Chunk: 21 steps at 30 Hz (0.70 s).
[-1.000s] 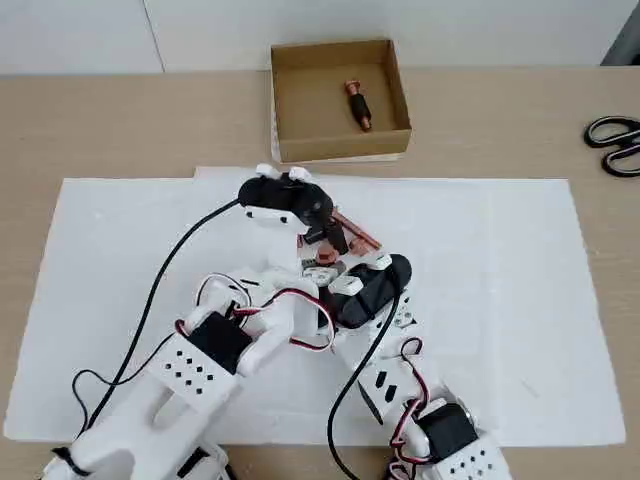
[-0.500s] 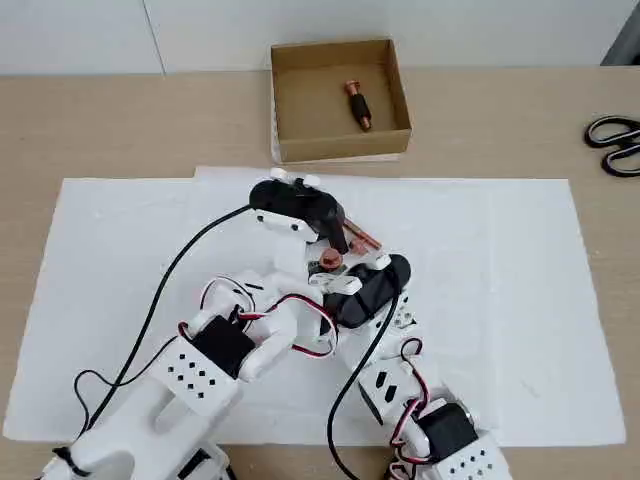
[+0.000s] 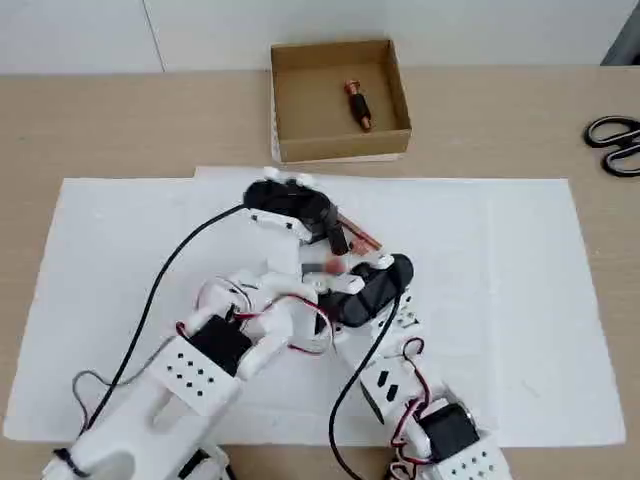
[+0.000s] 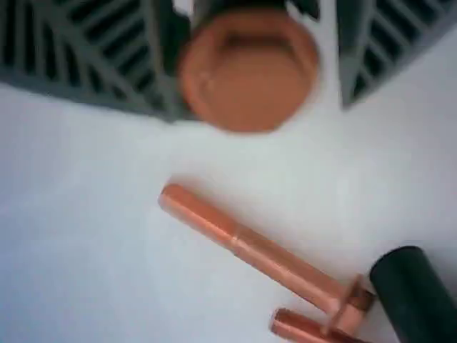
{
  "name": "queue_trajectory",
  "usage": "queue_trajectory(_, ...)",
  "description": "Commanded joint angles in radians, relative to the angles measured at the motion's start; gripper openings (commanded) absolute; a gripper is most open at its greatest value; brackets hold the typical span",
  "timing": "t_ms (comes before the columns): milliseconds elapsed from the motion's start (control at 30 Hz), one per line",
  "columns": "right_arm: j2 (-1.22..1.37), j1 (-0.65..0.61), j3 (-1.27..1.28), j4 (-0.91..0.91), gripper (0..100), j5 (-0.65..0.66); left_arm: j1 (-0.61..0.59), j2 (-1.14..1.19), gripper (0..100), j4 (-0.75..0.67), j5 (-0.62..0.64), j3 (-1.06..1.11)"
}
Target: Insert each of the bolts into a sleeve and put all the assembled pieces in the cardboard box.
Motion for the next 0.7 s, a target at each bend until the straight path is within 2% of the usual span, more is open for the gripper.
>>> queue_trajectory(0,-0.025,-0.005,0.008,-0.01,0.4,-0.009,0.006,0.028,20,0.04,-0.012,0.041)
queue_trajectory(300,-0.025,-0.005,0.008,-0.01,0.4,-0.009,-0.003,0.025,20,0.054,-0.012,-0.005)
queue_trajectory(500,-0.025,-0.005,0.008,-0.01,0.4,-0.009,-0.135,0.025,20,0.173,-0.012,-0.16)
queue_trajectory(667,-0.025,-0.005,0.008,-0.01,0.4,-0.009,-0.157,0.026,20,0.198,0.031,-0.216)
